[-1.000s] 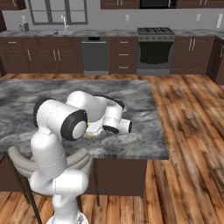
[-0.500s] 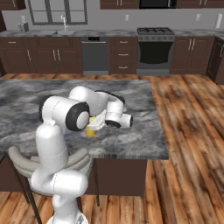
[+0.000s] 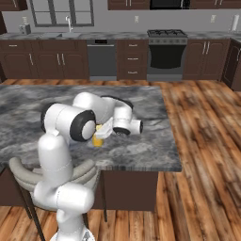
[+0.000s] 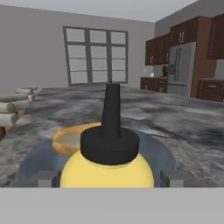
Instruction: Move the hot dog bun to the plate on the dining table and place the condiment next to that plate. Then navigate to the fridge and take the sausage and place it on the plate as well.
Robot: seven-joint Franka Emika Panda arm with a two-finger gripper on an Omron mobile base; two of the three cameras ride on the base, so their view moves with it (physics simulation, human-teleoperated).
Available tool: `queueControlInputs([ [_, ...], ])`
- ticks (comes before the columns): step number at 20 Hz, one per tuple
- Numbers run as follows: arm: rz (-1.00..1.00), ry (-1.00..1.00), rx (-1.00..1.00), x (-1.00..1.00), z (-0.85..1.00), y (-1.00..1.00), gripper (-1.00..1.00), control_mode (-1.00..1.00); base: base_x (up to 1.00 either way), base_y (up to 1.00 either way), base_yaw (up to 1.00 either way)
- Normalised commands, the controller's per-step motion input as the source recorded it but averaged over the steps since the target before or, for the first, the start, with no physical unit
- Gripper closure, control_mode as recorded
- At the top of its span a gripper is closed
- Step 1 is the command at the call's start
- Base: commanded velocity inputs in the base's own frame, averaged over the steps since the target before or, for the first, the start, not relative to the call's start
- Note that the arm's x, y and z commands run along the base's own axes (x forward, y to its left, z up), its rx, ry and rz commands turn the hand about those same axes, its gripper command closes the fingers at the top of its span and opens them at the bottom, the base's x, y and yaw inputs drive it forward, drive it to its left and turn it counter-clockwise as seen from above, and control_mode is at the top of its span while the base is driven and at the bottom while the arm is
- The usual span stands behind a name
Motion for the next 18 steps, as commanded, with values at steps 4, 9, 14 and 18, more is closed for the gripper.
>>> queueControlInputs([
  [4, -0.03, -0.02, -0.07, -0.07, 0.33, 0.0, -1.0, -1.0, 0.0, 0.0, 0.0],
  [9, -0.01, -0.12, -0.02, -0.35, 0.77, 0.0, -1.0, -1.0, 0.0, 0.0, 0.0],
  [14, 0.0, -0.32, -0.02, -0.88, 1.0, 0.03, -1.0, -1.0, 0.0, 0.0, 0.0],
  [18, 0.0, -0.4, -0.11, -1.0, 1.0, 0.38, -1.0, -1.0, 0.0, 0.0, 0.0],
])
